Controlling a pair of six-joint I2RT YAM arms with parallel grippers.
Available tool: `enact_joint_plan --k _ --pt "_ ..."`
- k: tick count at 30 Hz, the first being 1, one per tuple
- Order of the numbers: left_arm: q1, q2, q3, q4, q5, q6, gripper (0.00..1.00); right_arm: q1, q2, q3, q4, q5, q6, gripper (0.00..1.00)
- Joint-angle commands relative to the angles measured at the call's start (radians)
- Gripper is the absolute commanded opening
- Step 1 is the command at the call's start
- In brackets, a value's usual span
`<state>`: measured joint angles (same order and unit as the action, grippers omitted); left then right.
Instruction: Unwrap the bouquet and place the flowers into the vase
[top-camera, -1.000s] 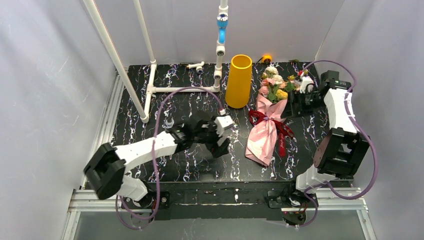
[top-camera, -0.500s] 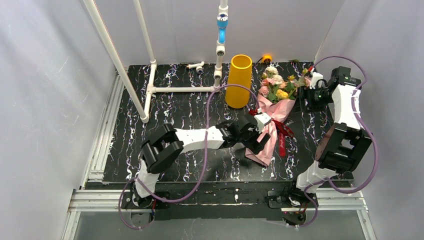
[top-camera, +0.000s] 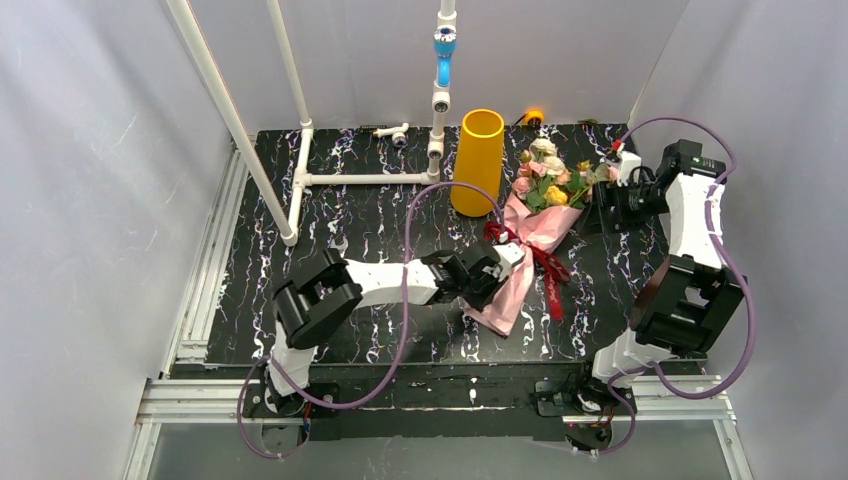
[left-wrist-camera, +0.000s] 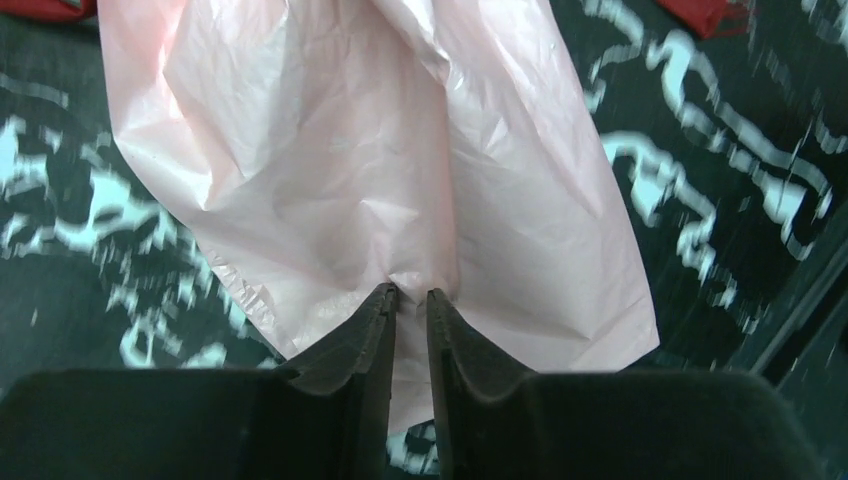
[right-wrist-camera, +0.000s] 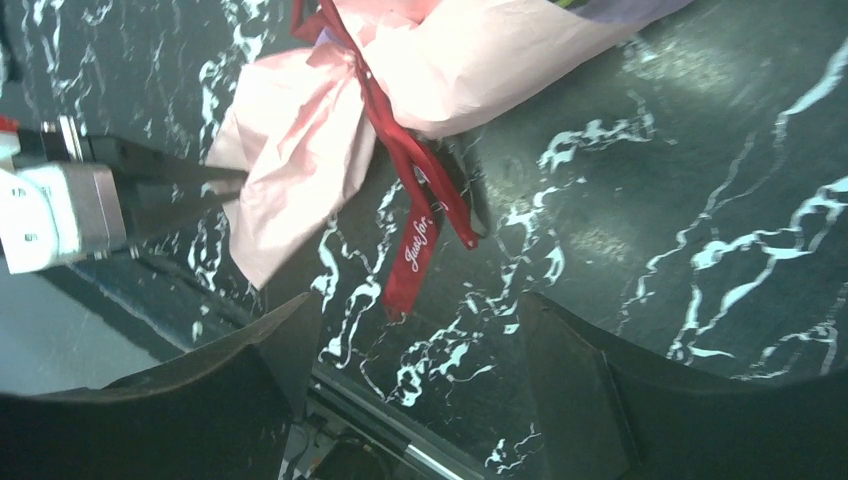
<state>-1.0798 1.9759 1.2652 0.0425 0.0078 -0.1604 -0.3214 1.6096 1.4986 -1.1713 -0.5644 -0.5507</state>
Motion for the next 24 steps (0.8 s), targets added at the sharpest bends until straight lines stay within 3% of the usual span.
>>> enact_joint_plan --k 1,9,16,18,24 --pt "0.038 -0.121 -0.12 -0.181 0.088 0.119 0.12 -0.007 -0.065 -0.056 -0.098 -0.092 -0.103 0.81" --pt "0.127 -0.297 -0.312 -0.326 0.348 0.355 0.04 0.0 -0.108 -0.124 -0.142 -0.126 -0.194 0.81" --pt "0.179 -0.507 -0.459 -0.403 0.474 0.59 0.05 0.015 -0.143 -0.149 -0.251 -0.211 -0.237 0.76" --pt "0.225 -0.588 -0.48 -0.375 0.539 0.59 0.06 0.034 -0.171 -0.162 -0.241 -0.236 -0.239 0.75" --pt "0.337 -0.673 -0.428 -0.264 0.602 0.459 0.22 0.215 -0.211 -0.182 -0.144 -0.267 -0.117 0.72"
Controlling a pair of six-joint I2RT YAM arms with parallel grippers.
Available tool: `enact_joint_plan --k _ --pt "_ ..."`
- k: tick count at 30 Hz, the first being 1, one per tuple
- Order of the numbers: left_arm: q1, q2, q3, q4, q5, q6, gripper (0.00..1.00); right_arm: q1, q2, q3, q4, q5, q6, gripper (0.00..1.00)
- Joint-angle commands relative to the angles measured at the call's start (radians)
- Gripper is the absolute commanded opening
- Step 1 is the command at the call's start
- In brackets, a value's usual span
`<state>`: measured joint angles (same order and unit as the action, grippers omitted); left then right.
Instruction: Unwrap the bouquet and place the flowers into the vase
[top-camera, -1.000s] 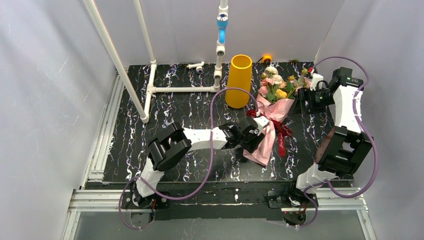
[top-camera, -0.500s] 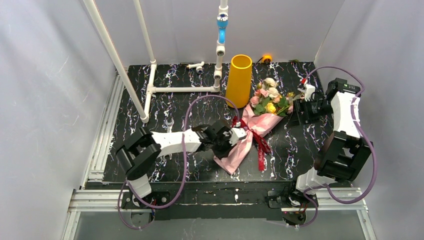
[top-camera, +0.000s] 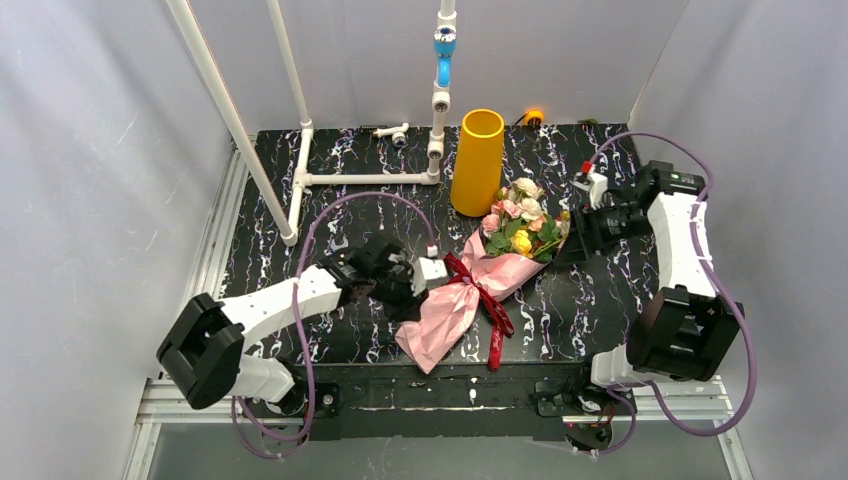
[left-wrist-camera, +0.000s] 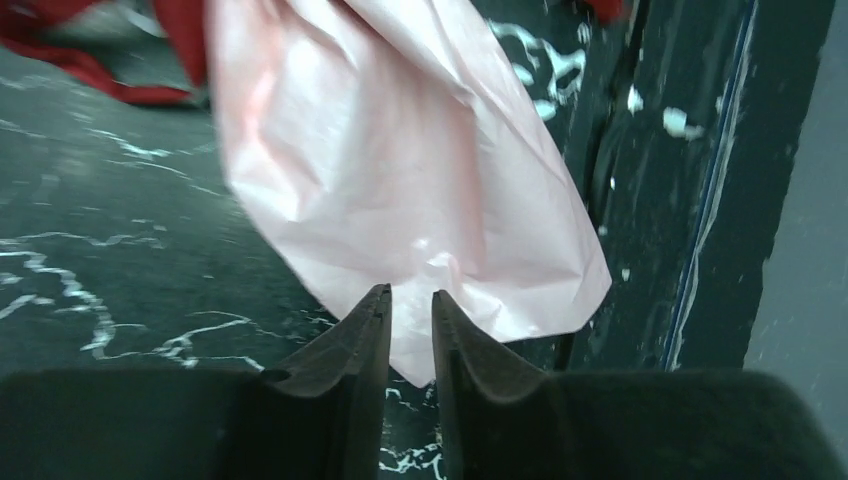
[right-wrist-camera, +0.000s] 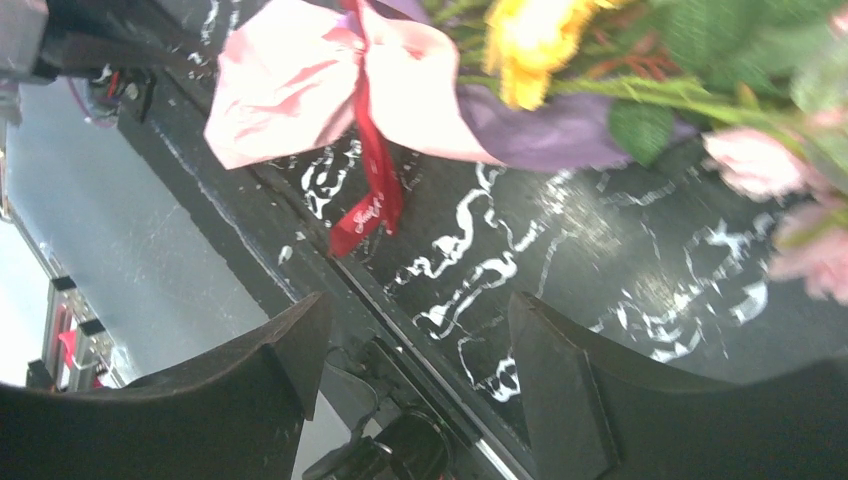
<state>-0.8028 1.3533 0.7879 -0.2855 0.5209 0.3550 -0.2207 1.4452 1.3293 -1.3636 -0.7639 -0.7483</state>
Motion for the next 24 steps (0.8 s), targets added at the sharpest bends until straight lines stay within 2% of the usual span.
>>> enact_joint_plan --k 1,4,5,6,11,16,21,24 --pt "0.083 -0.05 0.058 0.101 0.078 -0.084 0.26 0.153 -0.059 -0.022 0.097 -0.064 0.128 0.72" --pt "0.126 -0.015 0.07 0.244 0.022 -0.138 0.4 0.281 -0.097 -0.06 0.268 -0.043 0.272 0.7" --pt "0.136 0.007 0.076 0.274 0.012 -0.135 0.41 0.307 -0.107 -0.075 0.32 -0.038 0.313 0.7" --pt "0.142 0.033 0.088 0.334 0.01 -0.12 0.4 0.327 -0.112 -0.088 0.363 -0.034 0.346 0.69" --pt "0.154 0.193 0.183 0.37 0.058 -0.014 0.36 0.417 -0.08 -0.137 0.514 0.024 0.459 0.63" --pt "0.154 0.307 0.246 0.452 0.064 0.036 0.31 0.437 -0.024 -0.186 0.617 0.066 0.507 0.58" --pt "0.15 0.391 0.305 0.454 0.146 0.087 0.33 0.443 0.03 -0.231 0.702 0.13 0.564 0.54" --pt "0.142 0.416 0.302 0.453 0.149 0.108 0.34 0.443 0.066 -0.251 0.727 0.178 0.582 0.53"
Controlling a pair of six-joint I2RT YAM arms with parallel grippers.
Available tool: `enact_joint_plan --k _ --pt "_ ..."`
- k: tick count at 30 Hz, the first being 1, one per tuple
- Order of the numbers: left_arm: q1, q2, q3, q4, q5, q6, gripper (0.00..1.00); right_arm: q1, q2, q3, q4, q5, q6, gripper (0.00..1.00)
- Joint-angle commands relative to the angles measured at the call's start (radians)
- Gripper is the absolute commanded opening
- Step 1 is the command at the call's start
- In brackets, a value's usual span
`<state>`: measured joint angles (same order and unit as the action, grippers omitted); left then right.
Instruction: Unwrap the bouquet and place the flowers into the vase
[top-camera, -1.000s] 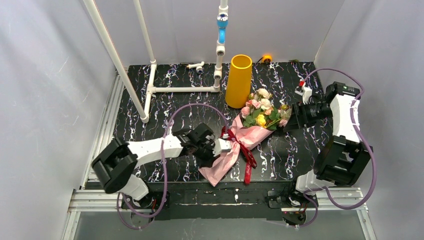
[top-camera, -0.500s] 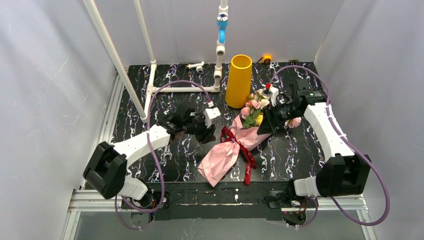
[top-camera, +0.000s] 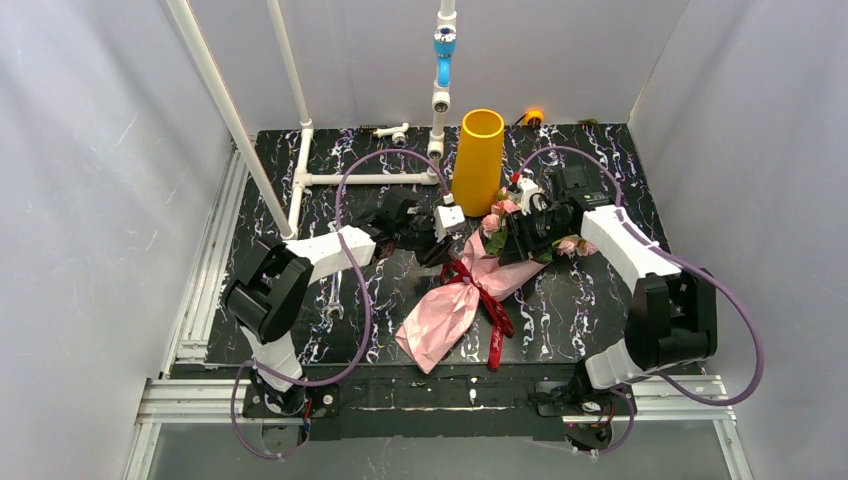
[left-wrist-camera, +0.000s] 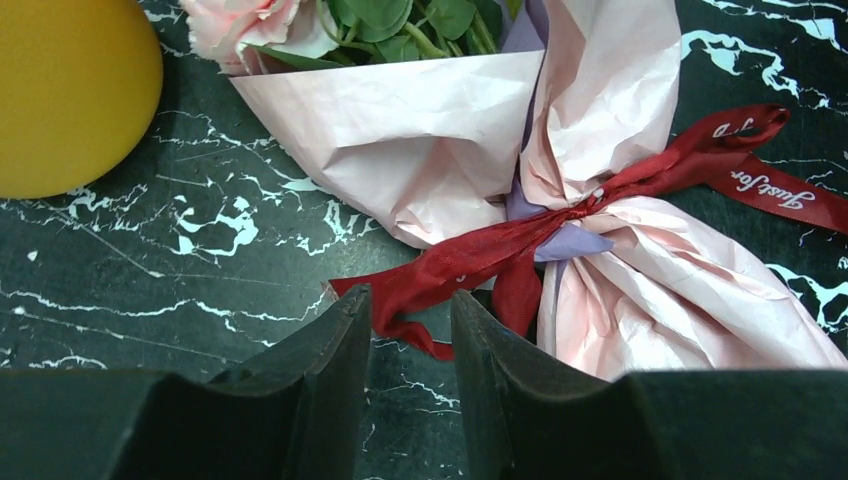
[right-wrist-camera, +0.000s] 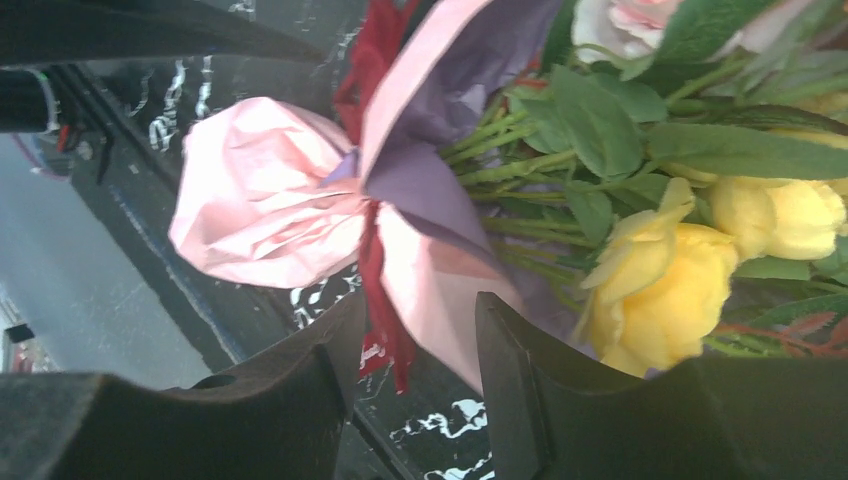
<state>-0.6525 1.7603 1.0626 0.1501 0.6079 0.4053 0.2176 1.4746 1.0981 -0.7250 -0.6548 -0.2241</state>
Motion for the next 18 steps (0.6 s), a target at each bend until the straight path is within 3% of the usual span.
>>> enact_joint_plan --k 1,6,12,18 --pt "-0.007 0.016 0.023 0.016 0.055 0.061 0.34 0.005 0.047 -0.026 0.094 0.078 0.059 0.53" --pt "-0.012 0.004 -0.014 0.002 0.066 0.075 0.28 0.004 0.082 -0.042 0.117 0.104 0.065 0.52" --pt "-0.034 -0.045 -0.04 -0.023 0.041 0.077 0.0 0.005 0.091 -0.073 0.122 0.124 0.059 0.53" --pt "-0.039 -0.163 -0.125 -0.088 0.064 0.141 0.0 0.004 0.09 -0.083 0.125 0.142 0.057 0.52"
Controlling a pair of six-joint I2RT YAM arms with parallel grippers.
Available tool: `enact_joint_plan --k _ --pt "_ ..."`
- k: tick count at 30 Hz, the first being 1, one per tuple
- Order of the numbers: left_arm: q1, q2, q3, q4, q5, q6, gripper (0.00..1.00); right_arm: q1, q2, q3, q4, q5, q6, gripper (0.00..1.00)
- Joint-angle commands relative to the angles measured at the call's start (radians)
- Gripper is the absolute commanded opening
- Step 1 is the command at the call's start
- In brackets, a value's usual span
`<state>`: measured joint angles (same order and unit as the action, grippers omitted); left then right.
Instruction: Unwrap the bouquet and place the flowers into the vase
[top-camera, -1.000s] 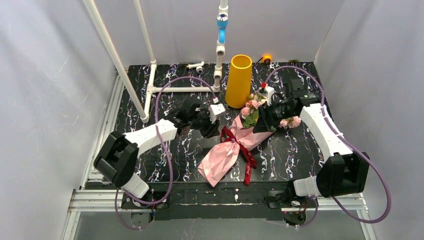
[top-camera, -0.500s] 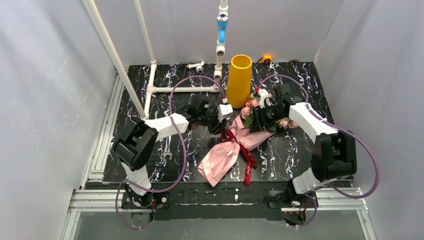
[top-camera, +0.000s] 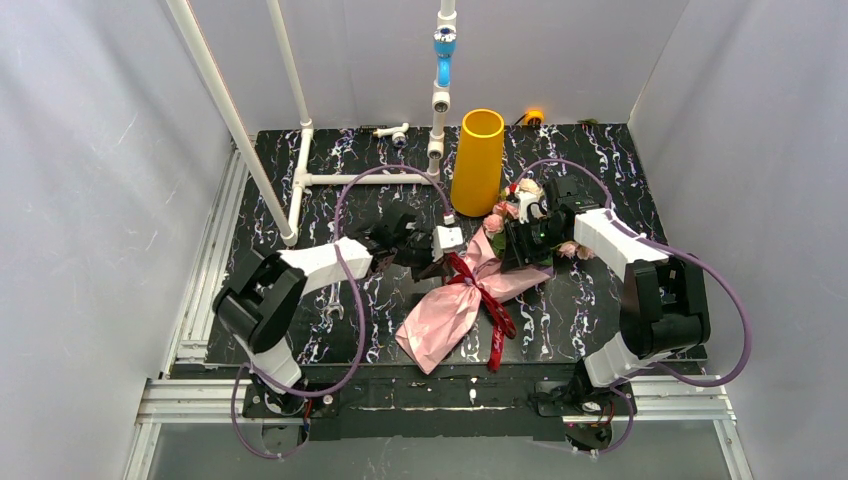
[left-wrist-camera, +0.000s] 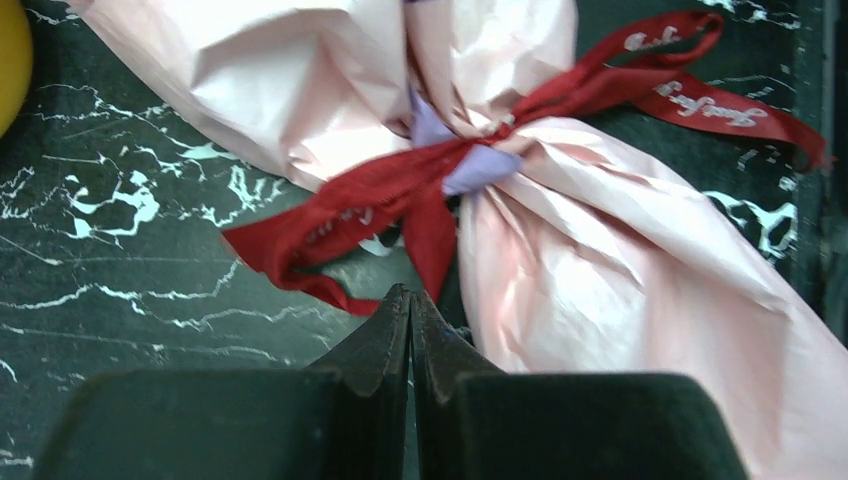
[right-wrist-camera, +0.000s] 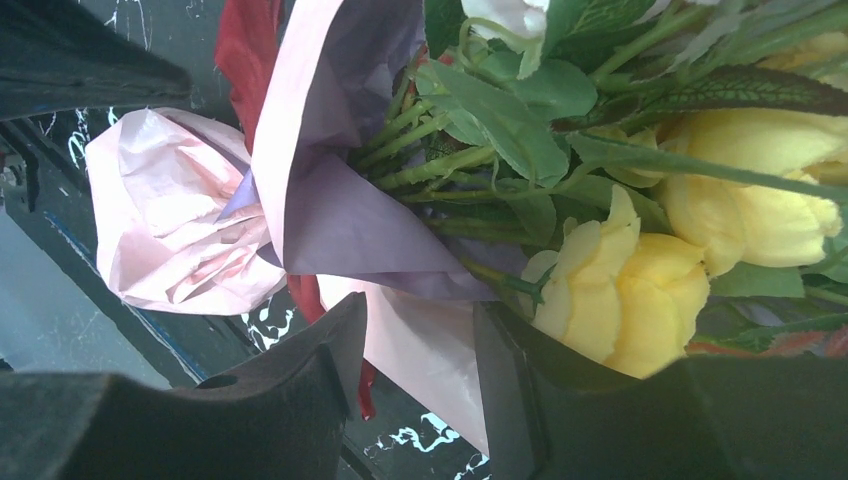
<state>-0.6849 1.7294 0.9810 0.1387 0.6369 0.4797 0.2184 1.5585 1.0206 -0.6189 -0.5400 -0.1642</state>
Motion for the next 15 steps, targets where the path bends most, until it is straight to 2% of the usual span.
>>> enact_joint_plan --k 1,3,5,6,7,15 --pt "-0.006 -0.15 -0.053 -0.085 0.032 0.068 0.0 0.004 0.006 -0.005 0.019 0.028 -0.003 0.52" --pt "0.001 -0.177 -0.061 -0.079 0.021 0.051 0.03 0.004 0.008 -0.004 0.019 0.025 -0.006 0.52" --pt "0.001 -0.177 -0.053 -0.07 0.013 0.072 0.35 0.004 0.012 -0.004 0.02 0.02 -0.005 0.52" --pt "0.002 -0.166 -0.051 -0.058 0.011 0.089 0.46 0.005 0.013 -0.005 0.021 0.019 -0.005 0.52" --pt "0.002 -0.152 -0.04 -0.053 0.014 0.114 0.5 0.006 0.014 -0.006 0.021 0.019 -0.005 0.52" --pt "0.001 0.047 0.122 0.024 -0.006 0.246 0.5 0.012 0.039 -0.012 0.041 0.05 -0.007 0.52"
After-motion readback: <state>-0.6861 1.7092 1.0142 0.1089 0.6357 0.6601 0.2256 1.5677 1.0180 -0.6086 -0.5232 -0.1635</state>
